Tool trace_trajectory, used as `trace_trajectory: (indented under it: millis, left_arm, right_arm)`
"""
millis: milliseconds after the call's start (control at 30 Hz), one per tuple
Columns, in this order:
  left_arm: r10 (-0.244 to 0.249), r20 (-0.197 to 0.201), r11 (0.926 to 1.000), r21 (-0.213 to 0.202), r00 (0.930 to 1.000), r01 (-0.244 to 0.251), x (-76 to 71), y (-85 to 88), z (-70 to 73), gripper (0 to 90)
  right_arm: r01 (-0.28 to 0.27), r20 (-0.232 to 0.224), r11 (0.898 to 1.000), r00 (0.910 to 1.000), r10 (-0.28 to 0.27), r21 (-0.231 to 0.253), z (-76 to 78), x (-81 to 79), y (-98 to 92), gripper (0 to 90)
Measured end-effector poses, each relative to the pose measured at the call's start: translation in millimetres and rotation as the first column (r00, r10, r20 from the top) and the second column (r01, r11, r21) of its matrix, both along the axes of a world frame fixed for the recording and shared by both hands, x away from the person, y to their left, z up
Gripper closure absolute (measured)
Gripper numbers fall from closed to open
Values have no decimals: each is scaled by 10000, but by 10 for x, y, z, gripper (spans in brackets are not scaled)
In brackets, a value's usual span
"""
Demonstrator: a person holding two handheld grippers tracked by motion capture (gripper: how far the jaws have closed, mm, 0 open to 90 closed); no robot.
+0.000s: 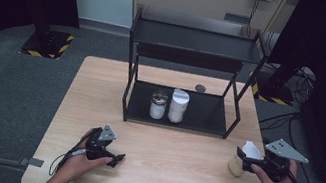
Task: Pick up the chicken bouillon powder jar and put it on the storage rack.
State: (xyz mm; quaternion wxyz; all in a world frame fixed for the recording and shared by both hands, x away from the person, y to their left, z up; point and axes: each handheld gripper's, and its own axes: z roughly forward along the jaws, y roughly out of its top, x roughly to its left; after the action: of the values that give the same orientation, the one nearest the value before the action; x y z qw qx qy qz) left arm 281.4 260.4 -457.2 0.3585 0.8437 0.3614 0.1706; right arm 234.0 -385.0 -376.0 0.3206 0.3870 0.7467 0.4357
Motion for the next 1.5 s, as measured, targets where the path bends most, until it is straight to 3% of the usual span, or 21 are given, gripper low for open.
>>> trace_trajectory:
  millis: [700, 1500]
  left_arm:
    - [-12, -1, 10000, 2, 10000, 12, 1, 2, 0, 0]
    - [-14, -2, 10000, 4, 10000, 14, 1, 2, 1, 0]
  right_arm:
    - [46, -1138, 9995, 9935, -83, -325, -154, 139, -58, 47]
    - [-268, -2386, 9970, 9711, 88, -722, -239, 302, -39, 83]
